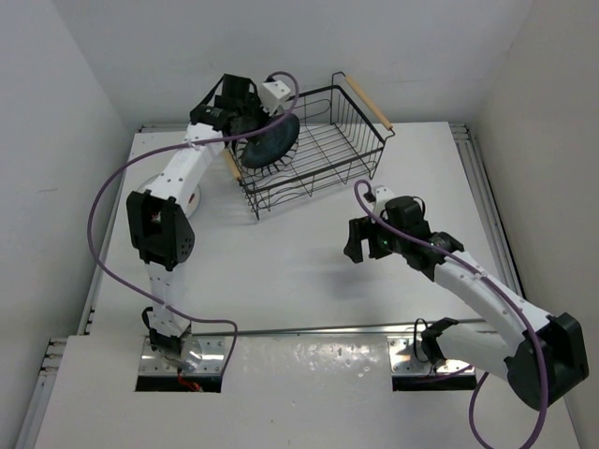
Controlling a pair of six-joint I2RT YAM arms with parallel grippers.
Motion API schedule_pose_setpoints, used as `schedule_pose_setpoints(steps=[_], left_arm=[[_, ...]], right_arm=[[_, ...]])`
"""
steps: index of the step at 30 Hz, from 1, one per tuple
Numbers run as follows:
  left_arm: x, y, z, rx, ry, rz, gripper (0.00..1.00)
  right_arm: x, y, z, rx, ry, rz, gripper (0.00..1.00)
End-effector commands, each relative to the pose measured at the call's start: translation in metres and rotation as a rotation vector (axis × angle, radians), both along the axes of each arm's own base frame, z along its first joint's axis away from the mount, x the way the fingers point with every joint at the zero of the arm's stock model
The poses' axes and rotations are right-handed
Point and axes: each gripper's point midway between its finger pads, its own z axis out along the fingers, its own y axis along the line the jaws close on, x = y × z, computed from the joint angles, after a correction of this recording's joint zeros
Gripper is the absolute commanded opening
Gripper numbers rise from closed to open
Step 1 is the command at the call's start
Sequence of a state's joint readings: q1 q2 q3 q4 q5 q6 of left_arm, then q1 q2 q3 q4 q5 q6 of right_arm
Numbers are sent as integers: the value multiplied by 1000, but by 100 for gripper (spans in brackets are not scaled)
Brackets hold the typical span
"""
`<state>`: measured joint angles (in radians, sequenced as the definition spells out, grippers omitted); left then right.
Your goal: Unload the plates from the dish rack
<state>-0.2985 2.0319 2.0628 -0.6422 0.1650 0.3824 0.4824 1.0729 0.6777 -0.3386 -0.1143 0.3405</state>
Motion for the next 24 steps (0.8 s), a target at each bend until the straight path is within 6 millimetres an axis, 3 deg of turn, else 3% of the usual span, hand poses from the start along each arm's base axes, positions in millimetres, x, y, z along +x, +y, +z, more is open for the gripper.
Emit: schedule_pose_setpoints(steps=[1, 7, 9, 14, 17, 23, 24], left_arm=[[-5, 3, 120, -163, -264, 22, 0], [-22, 1, 163, -281, -286, 19, 0], [-28, -4, 169, -314, -270, 8, 0], [-53, -17, 195, -406, -245, -80, 0], [-76, -30, 205, -446, -216, -170, 0], [-124, -60, 190, -382, -139, -320, 0], [-130, -63, 179, -368, -106, -338, 0]], right_arm=[[5, 4, 15, 25, -53, 0, 84], [6, 0, 21, 31, -79, -26, 84], [8, 0, 25, 40, -94, -37, 83], [15, 2, 51, 81, -182, -41, 84], [19, 5, 81, 103, -254, -8, 86], [25, 0, 128, 90, -346, 17, 89], [24, -1, 134, 93, -356, 21, 89]])
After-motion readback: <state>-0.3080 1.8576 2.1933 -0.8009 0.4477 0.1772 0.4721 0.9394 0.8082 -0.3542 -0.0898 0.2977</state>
